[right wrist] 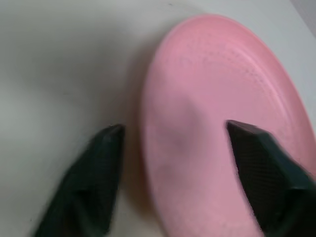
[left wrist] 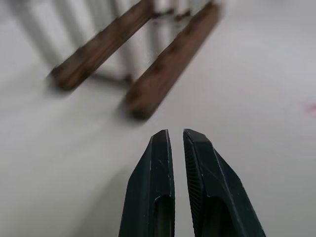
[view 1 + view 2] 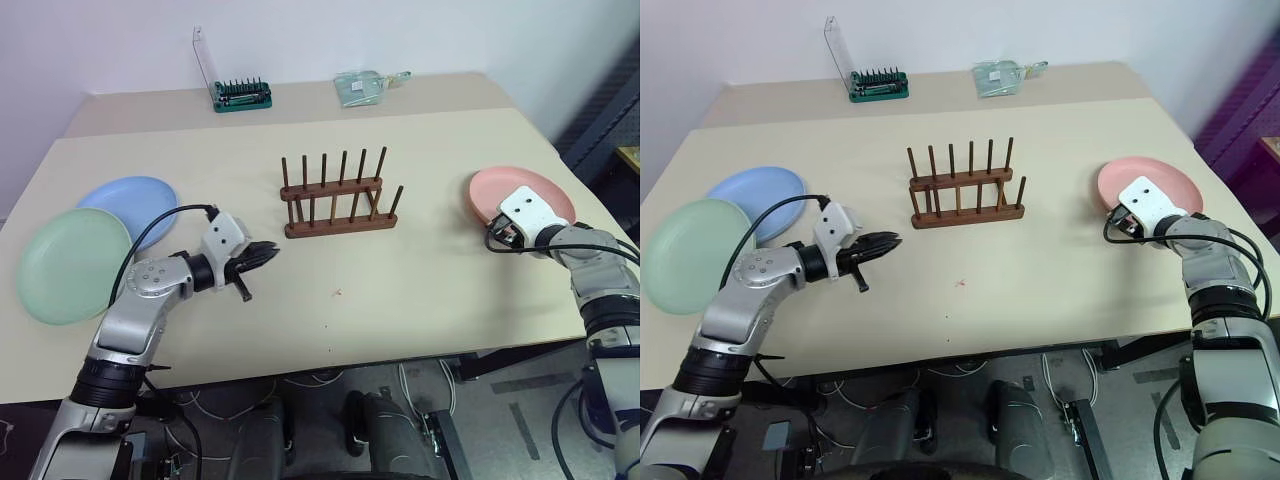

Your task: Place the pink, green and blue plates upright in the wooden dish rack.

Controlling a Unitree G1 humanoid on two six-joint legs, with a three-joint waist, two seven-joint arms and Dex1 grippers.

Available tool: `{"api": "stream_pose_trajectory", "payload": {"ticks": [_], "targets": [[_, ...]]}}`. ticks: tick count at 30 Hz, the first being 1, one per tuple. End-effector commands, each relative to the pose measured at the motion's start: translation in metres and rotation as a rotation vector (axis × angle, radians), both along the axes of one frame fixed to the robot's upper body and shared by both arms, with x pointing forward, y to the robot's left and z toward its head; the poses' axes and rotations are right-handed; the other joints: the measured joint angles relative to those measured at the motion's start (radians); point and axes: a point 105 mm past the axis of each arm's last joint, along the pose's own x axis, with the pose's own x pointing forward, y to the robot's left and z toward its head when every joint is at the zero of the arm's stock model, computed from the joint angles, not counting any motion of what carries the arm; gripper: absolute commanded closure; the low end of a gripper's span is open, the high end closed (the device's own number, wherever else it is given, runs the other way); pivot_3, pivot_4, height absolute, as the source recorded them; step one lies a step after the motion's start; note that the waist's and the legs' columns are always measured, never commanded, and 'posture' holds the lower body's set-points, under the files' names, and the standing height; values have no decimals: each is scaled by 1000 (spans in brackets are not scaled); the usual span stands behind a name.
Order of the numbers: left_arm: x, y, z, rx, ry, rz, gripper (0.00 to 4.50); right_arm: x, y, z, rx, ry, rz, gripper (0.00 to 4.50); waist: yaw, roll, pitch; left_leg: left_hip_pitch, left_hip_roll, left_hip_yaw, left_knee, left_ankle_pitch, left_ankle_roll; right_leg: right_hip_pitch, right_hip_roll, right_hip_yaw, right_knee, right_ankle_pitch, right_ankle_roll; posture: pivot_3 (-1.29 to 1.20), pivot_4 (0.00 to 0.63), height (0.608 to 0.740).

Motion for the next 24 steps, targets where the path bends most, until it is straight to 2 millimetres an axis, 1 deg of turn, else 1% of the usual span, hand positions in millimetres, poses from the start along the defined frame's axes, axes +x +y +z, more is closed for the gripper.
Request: {"api": "stream_pose_trajectory", "payload": {"ticks": [1,2,3,4,6,8,10,11,12,13,14,16,17,19,20,22,24], "targets": [[-8,-15,7,-14,-14,-57,4103,3,2,11,-37,-42,24,3561,-1,0,0,0,0,0,0,0,0,0,0,0,0,0,0,0,150,730],[-10,-18,5,-13,-7,-66,4103,3,3,11,-39,-44,30,4160,-1,0,0,0,0,0,0,0,0,0,0,0,0,0,0,0,150,730],[-11,-20,4,-12,-2,-71,4103,2,4,11,-37,-46,32,4433,-1,0,0,0,0,0,0,0,0,0,0,0,0,0,0,0,150,730],[-12,-21,3,-10,4,-78,4103,2,4,11,-42,-49,34,4433,-1,0,0,0,0,0,0,0,0,0,0,0,0,0,0,0,150,730],[-13,-24,1,-16,11,-81,4103,1,6,19,-86,-87,54,4433,0,0,0,0,0,0,0,0,0,0,1,0,1,0,0,0,150,730],[-14,-25,1,-19,14,-83,4103,0,13,32,-107,-138,94,4433,0,0,0,0,0,0,0,0,0,0,1,0,1,0,0,0,150,730],[-16,-25,-1,-27,26,-86,4103,1,44,68,-23,-258,209,4433,-1,1,1,0,0,0,0,0,0,0,1,1,1,0,1,0,150,730],[-16,-25,-1,-34,29,-85,4103,-1,60,87,45,-315,263,4433,-4,3,2,0,0,0,0,0,0,0,1,1,1,0,1,0,150,730],[-16,-25,-1,-42,34,-82,4103,-5,79,109,158,-373,322,4433,-5,4,3,0,0,1,0,0,0,-1,1,2,1,0,1,0,150,730],[-16,-25,-1,-48,37,-79,4103,-9,90,122,233,-400,358,4433,-5,3,4,1,0,0,0,0,0,-1,1,2,1,2,4,0,150,730],[-16,-25,-2,-50,39,-77,4103,-14,103,140,349,-430,403,4433,-5,3,4,1,1,0,0,0,0,-1,2,2,2,2,4,0,150,730],[-16,-24,-2,-53,37,-69,4103,-30,131,175,621,-443,528,4433,-1,3,4,1,2,-1,0,0,0,-1,3,1,3,2,4,0,150,730],[-15,-24,-2,-55,35,-65,4103,-42,148,190,757,-420,628,4433,0,3,4,1,2,-1,0,0,0,-1,3,1,3,2,4,0,150,730],[-14,-24,-2,-59,33,-58,4103,-65,175,209,979,-343,799,4433,6,3,4,1,3,-2,0,0,0,-1,3,1,4,2,3,0,150,730],[-13,-24,-2,-60,32,-56,4103,-71,182,214,1049,-312,843,4433,8,3,4,1,3,-2,0,0,0,-1,2,0,3,2,3,0,150,730],[-13,-24,-2,-62,31,-52,4103,-72,192,215,1161,-226,862,4433,15,3,3,0,3,-2,0,0,0,0,1,0,2,1,1,0,150,730],[-13,-24,-2,-65,27,-47,4103,-70,196,212,1233,-169,845,4433,23,2,3,0,2,-1,1,0,0,1,-1,0,1,0,-1,0,150,730]]}}
